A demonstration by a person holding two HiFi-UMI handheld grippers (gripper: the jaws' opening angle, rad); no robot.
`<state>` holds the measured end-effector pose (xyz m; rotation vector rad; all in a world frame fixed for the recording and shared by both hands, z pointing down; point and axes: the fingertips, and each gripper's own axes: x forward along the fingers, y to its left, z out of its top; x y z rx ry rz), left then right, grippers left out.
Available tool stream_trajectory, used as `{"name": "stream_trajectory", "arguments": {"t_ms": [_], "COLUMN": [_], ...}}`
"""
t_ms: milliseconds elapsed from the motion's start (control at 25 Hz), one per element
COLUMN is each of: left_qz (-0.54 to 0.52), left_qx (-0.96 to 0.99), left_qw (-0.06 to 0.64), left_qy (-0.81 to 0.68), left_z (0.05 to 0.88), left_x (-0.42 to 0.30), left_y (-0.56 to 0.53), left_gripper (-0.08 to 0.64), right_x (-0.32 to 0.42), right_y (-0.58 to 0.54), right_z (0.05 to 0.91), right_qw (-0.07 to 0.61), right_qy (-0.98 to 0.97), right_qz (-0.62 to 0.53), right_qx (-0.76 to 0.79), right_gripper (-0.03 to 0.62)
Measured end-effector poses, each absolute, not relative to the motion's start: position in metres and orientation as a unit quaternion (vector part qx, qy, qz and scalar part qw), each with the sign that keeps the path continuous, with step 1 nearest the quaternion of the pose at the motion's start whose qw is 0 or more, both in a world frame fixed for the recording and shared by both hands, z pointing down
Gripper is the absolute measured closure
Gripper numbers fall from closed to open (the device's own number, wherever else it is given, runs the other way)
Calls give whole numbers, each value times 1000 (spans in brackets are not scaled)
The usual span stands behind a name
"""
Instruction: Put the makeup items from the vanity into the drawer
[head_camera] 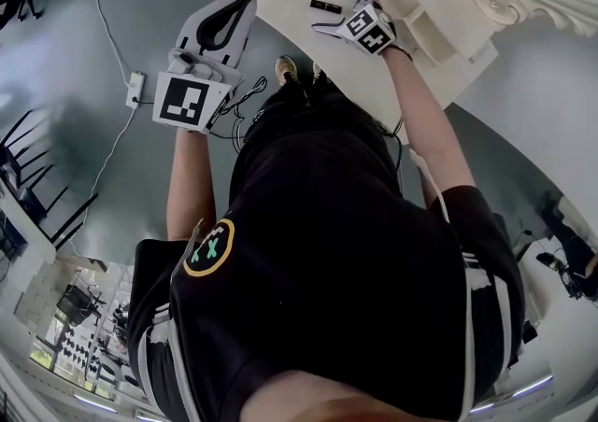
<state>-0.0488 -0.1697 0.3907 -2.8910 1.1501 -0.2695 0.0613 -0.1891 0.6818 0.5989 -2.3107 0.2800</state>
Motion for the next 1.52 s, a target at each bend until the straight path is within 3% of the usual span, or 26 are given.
{"name": "stream_trajectory", "arguments": {"t_ms": [320,520,800,1160,1520], "left_qz": [-86,-85,-84,-82,-85], "left_qx": [-925,-924,-923,-923,-921], "left_qw": [10,11,13,14,14], "left_qy": [370,372,375,376,381], "left_z": [391,391,390,386,387], "left_x": [-49,-49,-52,-50,-51], "left_y": [-164,-162,-162,-157,-157], "left_gripper": [540,540,540,540,540], "right_x": [61,61,56,46,44], "right_y": [-187,-184,-176,-159,-160], "right_z": [684,683,680,674,667], "right_qw": [362,365,368,384,359], "right_qy": [-897,-900,-906,-913,-918], "right_qz": [107,103,90,46,71], "right_qx": [231,217,187,127,151], "right_gripper": [-1,57,200,471,474]}}
